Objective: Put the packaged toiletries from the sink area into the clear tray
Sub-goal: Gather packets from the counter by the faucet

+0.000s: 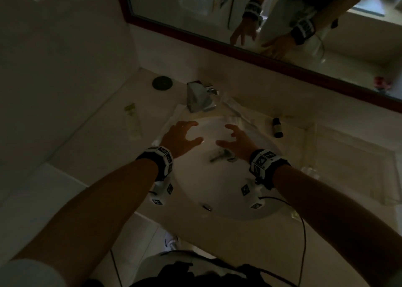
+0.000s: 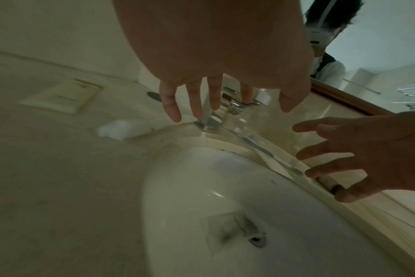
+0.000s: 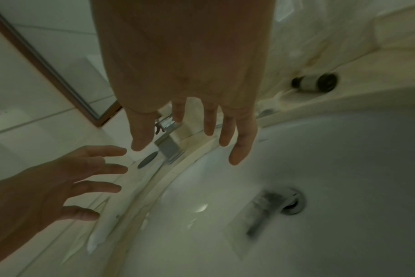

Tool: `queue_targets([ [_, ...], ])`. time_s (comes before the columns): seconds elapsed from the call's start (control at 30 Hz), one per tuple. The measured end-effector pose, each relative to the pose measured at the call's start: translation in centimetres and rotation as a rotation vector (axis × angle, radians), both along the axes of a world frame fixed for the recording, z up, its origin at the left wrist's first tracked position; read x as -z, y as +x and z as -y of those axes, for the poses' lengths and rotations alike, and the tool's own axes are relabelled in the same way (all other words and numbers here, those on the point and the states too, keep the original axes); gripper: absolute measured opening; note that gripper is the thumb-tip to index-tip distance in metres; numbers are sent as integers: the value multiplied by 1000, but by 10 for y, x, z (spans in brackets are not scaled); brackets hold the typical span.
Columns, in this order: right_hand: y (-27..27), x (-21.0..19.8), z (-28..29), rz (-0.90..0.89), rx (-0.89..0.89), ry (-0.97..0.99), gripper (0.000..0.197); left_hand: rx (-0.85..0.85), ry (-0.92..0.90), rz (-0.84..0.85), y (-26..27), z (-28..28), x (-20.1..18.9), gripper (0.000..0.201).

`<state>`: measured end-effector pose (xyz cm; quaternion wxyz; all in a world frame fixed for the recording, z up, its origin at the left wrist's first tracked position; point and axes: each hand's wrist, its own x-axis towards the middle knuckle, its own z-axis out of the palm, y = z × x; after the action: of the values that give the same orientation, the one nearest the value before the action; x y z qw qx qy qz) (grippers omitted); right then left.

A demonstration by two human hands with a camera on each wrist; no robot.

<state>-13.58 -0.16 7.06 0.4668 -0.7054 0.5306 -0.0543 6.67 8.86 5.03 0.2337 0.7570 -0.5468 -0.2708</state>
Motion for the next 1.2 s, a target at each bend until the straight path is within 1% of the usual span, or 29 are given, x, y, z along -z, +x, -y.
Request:
queue_targets([
  [0.13,33,7,-3,14,-37,11,72,-71,36,37,28,-9,0,60],
  [0.23,60,11,-6,24,-64,22,70,-130,71,57,53,-15,3,63],
  [0.33,86,15,-8,9,-100,28,71,-256,124,118,78,-21,5,69],
  [0.4,102,17,-10,0,-131,29,72,-344,187,176,94,-25,6,67],
  [0.47,116,19,-11,6,-164,32,73,-384,254,213,109,-28,8,67],
  [0.53,127,20,-11,15,-178,39,73,-399,308,238,123,-29,13,72],
  [0.63,143,24,-8,10,-180,42,71,-423,415,267,136,-29,17,88],
  [0.7,150,27,-7,1,-188,33,71,-441,477,292,143,-27,19,92],
  [0.8,158,31,-5,-15,-188,31,71,-444,553,297,152,-24,26,90],
  [0.93,163,38,-3,-13,-181,53,71,-401,594,326,158,-21,33,83],
  [1.03,164,42,-1,-11,-167,72,71,-378,588,297,158,-14,29,77],
  [1.1,164,42,0,-25,-168,72,72,-402,559,219,160,-9,25,69],
  [1.2,165,42,-1,-35,-166,75,72,-423,531,90,160,-5,23,72],
])
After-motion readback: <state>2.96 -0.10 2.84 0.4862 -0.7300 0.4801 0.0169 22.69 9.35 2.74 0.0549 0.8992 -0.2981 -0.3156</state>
